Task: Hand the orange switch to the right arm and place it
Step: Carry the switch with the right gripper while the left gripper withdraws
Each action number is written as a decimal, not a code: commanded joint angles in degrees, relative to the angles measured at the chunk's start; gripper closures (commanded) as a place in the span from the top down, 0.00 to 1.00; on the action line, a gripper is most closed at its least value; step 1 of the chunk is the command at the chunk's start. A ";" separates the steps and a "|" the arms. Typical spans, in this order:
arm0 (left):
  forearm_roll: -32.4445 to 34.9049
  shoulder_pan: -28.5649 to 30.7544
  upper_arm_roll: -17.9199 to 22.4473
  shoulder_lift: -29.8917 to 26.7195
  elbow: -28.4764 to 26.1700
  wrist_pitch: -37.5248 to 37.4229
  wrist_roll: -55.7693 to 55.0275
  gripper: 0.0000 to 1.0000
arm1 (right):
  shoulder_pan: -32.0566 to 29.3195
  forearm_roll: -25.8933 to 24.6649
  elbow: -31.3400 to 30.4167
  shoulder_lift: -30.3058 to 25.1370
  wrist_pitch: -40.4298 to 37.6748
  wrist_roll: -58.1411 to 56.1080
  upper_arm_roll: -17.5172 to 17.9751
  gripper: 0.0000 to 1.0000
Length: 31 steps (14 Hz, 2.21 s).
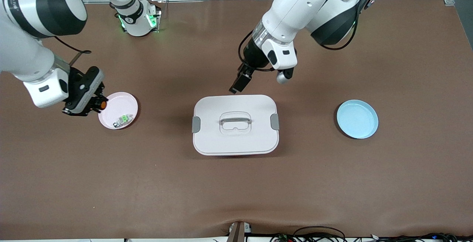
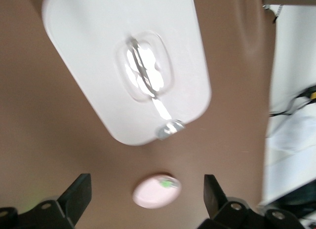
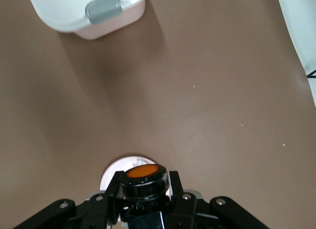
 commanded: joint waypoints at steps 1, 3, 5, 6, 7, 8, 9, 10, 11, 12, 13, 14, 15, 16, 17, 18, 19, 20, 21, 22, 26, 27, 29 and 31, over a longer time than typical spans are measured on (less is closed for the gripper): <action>0.61 3.57 -0.12 -6.50 -3.95 -10.81 15.97 1.00 | -2.82 -3.72 5.13 0.14 -4.68 -4.69 0.96 0.00; 0.61 6.38 -0.12 -8.17 -3.87 -15.58 29.51 1.00 | -4.31 -5.48 7.51 0.57 -5.83 -7.15 0.96 0.00; 0.61 9.19 -0.12 -9.31 -3.87 -18.66 39.38 1.00 | -4.85 -6.80 7.87 0.84 -5.83 -6.55 0.88 0.00; 0.61 10.51 -0.12 -9.67 -3.95 -19.20 42.38 1.00 | -5.28 -7.07 7.87 0.84 -5.83 -6.37 0.88 0.00; 0.70 12.26 -0.12 -10.10 -3.95 -19.81 44.41 1.00 | -5.81 -7.07 7.87 1.01 -5.83 -6.28 0.88 0.00; 0.70 13.76 -0.12 -10.46 -3.95 -20.77 46.08 1.00 | -6.42 -7.42 7.79 1.10 -5.92 -6.28 0.88 0.00; 0.70 15.34 -0.12 -10.72 -3.87 -22.44 48.53 1.00 | -6.78 -7.51 7.35 1.10 -6.53 -6.54 0.88 0.00; 0.70 17.19 -0.21 -11.25 -3.87 -24.19 51.95 1.00 | -6.96 -7.95 6.48 1.28 -7.14 -7.33 0.88 0.00; 0.70 19.03 -0.21 -11.43 -3.87 -25.52 55.47 1.00 | -6.96 -8.04 4.81 1.45 -6.71 -7.42 0.88 0.00; 0.70 20.62 -0.21 -11.78 -3.87 -27.10 58.81 1.00 | -7.31 -8.04 3.58 1.54 -6.36 -7.51 0.96 0.00; 0.70 22.55 -0.21 -12.04 -3.95 -28.24 61.98 1.00 | -7.31 -8.04 2.26 1.54 -5.75 -7.77 0.96 0.00; 0.70 24.22 -0.12 -12.22 -4.13 -28.78 64.79 1.00 | -7.40 -8.04 0.42 1.37 -4.61 -8.56 0.96 0.00; 0.70 25.89 -0.12 -12.31 -4.22 -29.04 67.17 1.00 | -7.57 -8.04 -1.86 1.19 -2.42 -9.79 0.96 0.00; 0.70 27.99 -0.12 -12.22 -4.22 -29.22 69.63 1.00 | -8.01 -8.04 -4.41 1.02 -0.23 -10.58 0.96 0.00; 0.79 29.93 -0.12 -12.22 -4.22 -29.13 72.09 1.00 | -8.53 -7.95 -7.04 0.67 1.80 -10.94 0.96 0.00; 1.31 31.69 -0.12 -12.22 -4.30 -29.22 74.99 1.00 | -9.32 -7.87 -9.50 0.40 3.21 -11.55 1.05 0.00; 2.53 33.10 -0.12 -12.31 -5.09 -29.22 77.62 1.00 | -9.68 -7.60 -10.83 0.05 3.48 -12.77 1.05 0.00; 2.80 34.68 -0.21 -13.00 -6.05 -29.13 79.74 1.00 | -10.73 -7.08 -12.76 -0.04 4.27 -13.57 1.05 0.00; 2.81 36.26 -0.21 -13.88 -7.37 -29.05 82.28 1.00 | -11.78 -6.90 -15.22 -0.91 6.19 -14.54 1.14 0.00; 2.81 37.06 -0.21 -14.67 -8.69 -28.87 84.75 1.00 | -12.14 -6.81 -18.11 -2.14 8.73 -15.50 1.05 0.00; 2.81 38.74 -0.12 -18.88 -14.92 -26.77 88.11 1.00 | -14.77 -3.57 -28.76 -5.49 17.62 -20.06 1.05 0.00; 2.81 39.00 -0.04 -19.94 -16.68 -26.15 88.37 1.00 | -15.13 -1.73 -30.26 -5.31 19.20 -23.48 0.96 0.00; 2.81 40.14 -0.04 -22.49 -20.29 -24.22 91.78 1.00 | -16.53 0.91 -33.77 -5.40 23.77 -27.54 0.96 0.00; 2.81 40.14 -0.04 -22.15 -20.04 -24.21 93.03 1.00 | -16.80 1.10 -37.02 -5.57 28.25 -28.87 0.96 0.00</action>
